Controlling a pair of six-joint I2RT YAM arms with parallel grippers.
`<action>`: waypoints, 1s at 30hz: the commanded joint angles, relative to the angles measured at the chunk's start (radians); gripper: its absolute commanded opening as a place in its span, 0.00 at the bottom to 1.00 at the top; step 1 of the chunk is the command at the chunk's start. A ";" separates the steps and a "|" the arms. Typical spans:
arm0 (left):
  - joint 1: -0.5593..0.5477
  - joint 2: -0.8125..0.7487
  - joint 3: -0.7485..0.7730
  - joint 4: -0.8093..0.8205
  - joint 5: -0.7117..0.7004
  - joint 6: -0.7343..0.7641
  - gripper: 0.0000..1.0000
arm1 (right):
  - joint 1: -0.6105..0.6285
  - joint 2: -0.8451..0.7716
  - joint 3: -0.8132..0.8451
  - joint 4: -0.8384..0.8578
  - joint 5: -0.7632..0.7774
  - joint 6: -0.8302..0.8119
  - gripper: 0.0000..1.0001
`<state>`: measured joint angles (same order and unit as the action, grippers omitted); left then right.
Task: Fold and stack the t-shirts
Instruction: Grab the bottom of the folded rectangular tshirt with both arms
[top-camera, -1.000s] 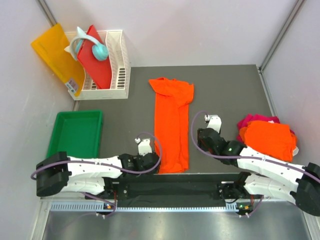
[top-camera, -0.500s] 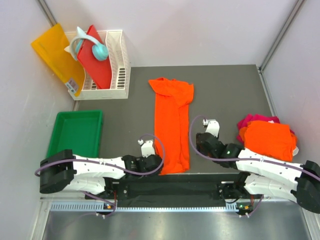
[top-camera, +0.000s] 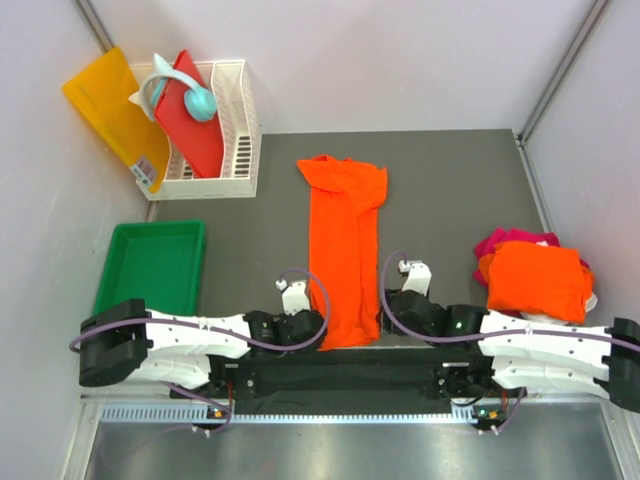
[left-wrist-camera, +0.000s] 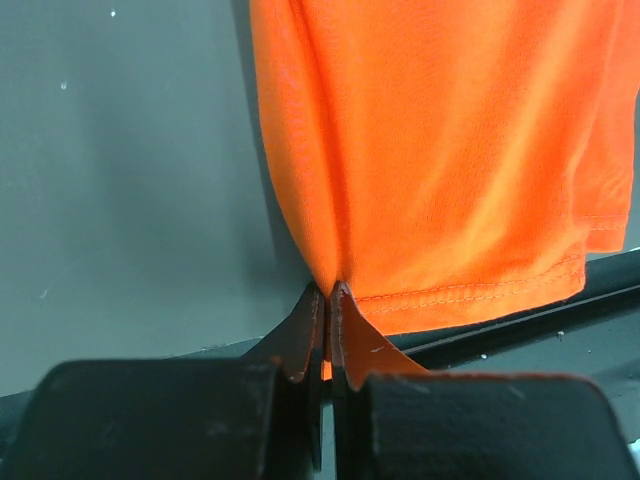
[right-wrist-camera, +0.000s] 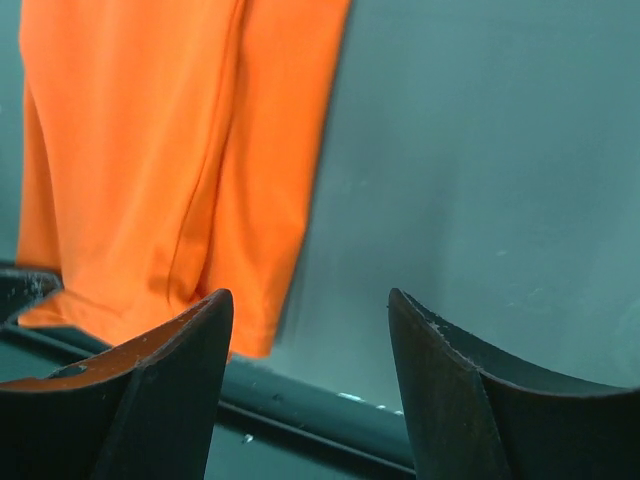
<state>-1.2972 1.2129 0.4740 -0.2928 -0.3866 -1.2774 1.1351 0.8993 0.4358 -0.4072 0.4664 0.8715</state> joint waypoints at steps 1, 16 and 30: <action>-0.011 0.010 -0.014 -0.058 0.017 0.000 0.00 | 0.093 0.073 0.027 0.057 0.020 0.072 0.63; -0.010 -0.030 -0.034 -0.080 0.018 -0.008 0.00 | 0.203 0.260 0.078 0.091 0.064 0.152 0.62; -0.010 -0.009 -0.021 -0.077 0.018 -0.002 0.00 | 0.201 0.300 0.029 0.071 0.045 0.236 0.45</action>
<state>-1.2987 1.1870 0.4625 -0.3145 -0.3824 -1.2816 1.3205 1.1816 0.4950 -0.3443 0.5140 1.0668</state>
